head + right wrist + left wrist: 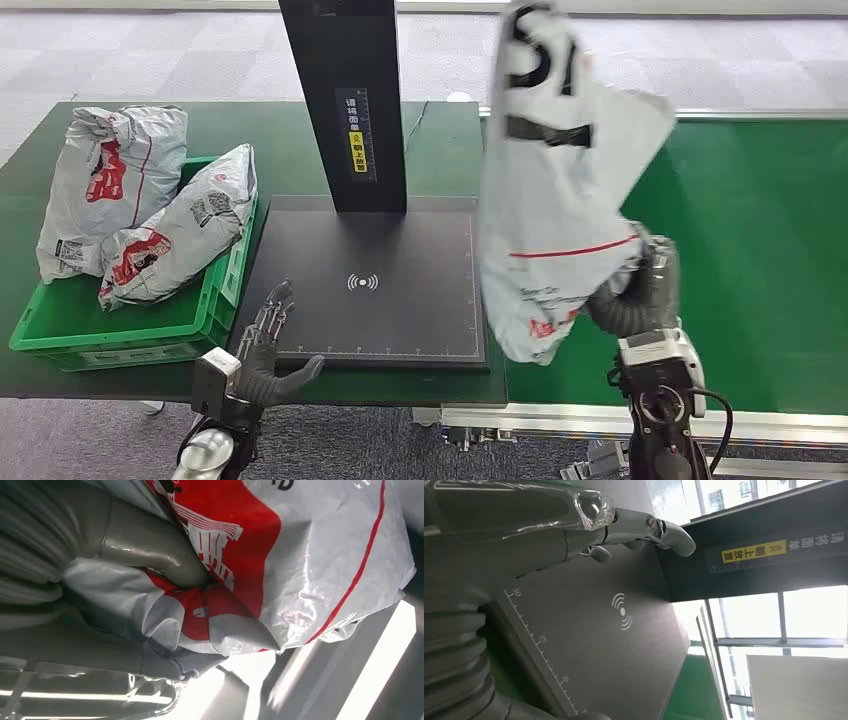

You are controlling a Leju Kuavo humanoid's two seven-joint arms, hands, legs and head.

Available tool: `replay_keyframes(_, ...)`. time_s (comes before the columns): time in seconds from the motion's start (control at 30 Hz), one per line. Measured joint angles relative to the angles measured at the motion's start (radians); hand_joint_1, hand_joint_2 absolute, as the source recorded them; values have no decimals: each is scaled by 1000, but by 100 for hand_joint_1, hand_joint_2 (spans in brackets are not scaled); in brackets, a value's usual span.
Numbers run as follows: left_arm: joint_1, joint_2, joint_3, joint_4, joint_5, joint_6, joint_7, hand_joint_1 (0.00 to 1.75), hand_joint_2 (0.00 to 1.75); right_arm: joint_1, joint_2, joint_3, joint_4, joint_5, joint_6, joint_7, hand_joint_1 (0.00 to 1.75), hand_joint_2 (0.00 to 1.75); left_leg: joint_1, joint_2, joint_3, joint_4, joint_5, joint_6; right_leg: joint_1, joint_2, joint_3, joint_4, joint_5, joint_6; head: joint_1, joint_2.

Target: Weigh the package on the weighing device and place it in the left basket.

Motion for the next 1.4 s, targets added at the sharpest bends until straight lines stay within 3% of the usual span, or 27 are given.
replay_keyframes(0.23, -44, -1, -15, 29, -11, -16, -7, 0, 175, -129, -16, 213, 248, 282, 94, 86, 175, 175, 0, 0, 0, 0, 1, 0, 0, 0, 0, 1, 0, 0, 0, 0)
replay_keyframes(0.47, -71, -2, -33, 61, -9, -17, -4, 0, 175, -285, 1, 415, 533, 380, 120, 155, 175, 175, 0, 0, 0, 0, 0, 0, 0, 0, 0, 1, 0, 0, 0, 0)
replay_keyframes(0.73, -81, -3, -52, 76, 10, -16, -1, 0, 175, -381, 51, 555, 686, 343, -54, 17, 171, 175, 0, 0, 0, 0, 1, 0, 0, 0, -1, 1, 0, 0, 0, 0)
replay_keyframes(0.77, -84, -4, -55, 80, 12, -16, -1, 0, 175, -385, 58, 568, 692, 340, -65, 7, 150, 175, 0, 0, -1, 0, 1, 0, 0, 0, -1, 1, 0, 0, 0, 0)
replay_keyframes(0.87, -95, -4, -59, 88, 14, -16, -4, 0, 175, -397, 78, 598, 708, 337, -85, 7, 24, 175, 0, 0, -1, 0, 0, 0, 0, 0, -1, 1, 0, 0, 0, 0)
replay_keyframes(0.9, -98, -4, -61, 91, 15, -16, -4, 0, 175, -401, 84, 607, 714, 335, -88, 10, 2, 175, 0, 0, -1, 0, 0, 0, 0, 0, -1, 1, 0, 0, 0, 0)
replay_keyframes(1.13, -117, 3, -72, 115, 22, -11, -11, 0, 175, -421, 114, 635, 763, 293, -131, 39, 0, 175, 0, 0, -1, 0, 0, 0, 0, 0, -1, 1, 0, 0, 0, 0)
replay_keyframes(1.4, -125, 4, -91, 128, 23, 1, -19, 0, 175, -393, 99, 592, 763, 151, -158, 11, 0, 175, 0, 0, -1, 0, 0, 0, 0, 0, -2, 1, 0, 0, 0, 0)
